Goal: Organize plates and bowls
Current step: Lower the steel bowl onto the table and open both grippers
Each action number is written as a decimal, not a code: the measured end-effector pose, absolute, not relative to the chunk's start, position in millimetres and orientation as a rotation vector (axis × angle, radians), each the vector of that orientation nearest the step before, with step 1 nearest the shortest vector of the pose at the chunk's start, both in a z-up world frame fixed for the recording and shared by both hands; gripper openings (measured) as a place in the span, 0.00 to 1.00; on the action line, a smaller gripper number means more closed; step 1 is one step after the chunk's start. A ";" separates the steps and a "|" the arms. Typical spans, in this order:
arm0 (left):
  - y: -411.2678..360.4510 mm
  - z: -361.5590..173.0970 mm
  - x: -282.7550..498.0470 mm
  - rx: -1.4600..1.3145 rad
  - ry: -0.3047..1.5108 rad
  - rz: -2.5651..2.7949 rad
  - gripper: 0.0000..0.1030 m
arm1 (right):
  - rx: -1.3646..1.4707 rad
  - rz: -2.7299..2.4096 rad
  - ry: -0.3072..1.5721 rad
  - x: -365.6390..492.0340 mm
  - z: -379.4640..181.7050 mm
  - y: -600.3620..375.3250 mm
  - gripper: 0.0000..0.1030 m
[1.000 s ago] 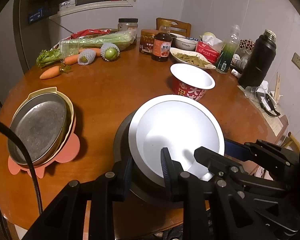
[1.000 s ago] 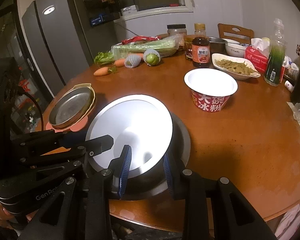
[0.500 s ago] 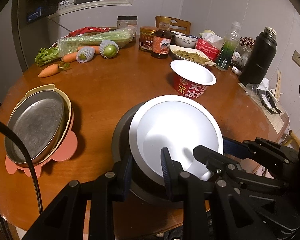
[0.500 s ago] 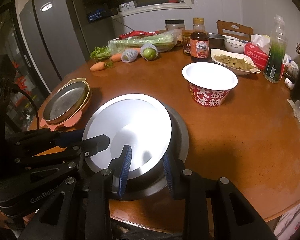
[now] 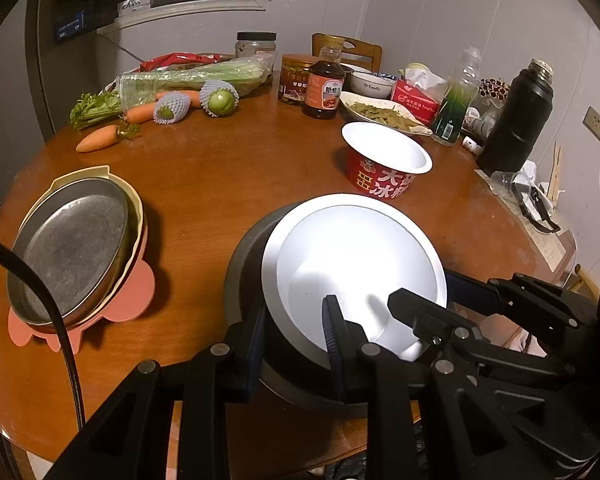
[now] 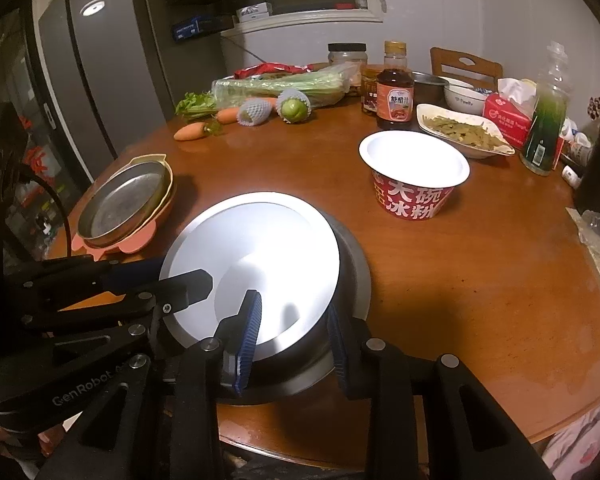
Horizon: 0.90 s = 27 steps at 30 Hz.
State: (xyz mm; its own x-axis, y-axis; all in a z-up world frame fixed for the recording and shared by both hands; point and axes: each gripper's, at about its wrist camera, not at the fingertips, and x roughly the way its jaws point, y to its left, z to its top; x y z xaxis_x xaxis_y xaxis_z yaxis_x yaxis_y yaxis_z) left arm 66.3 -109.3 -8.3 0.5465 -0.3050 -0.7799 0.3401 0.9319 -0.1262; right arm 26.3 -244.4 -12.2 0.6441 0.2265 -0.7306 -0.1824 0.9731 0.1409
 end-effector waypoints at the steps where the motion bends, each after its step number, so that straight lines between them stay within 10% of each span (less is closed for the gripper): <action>1: -109.1 -7.6 66.5 0.040 0.914 -0.383 0.27 | 0.057 0.234 0.838 26.1 -11.9 -244.5 0.35; 27: -93.5 -2.1 62.6 -0.004 0.880 -0.388 0.27 | 0.013 0.195 0.817 25.6 -8.3 -245.2 0.37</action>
State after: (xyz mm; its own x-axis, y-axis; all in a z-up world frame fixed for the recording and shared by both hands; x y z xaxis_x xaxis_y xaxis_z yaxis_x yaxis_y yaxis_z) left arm 62.6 -93.5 -2.1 0.5721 -0.3326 -0.7498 0.3292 0.9303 -0.1614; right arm 25.6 -245.2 -8.3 0.6672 0.1780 -0.7233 -0.1682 0.9820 0.0864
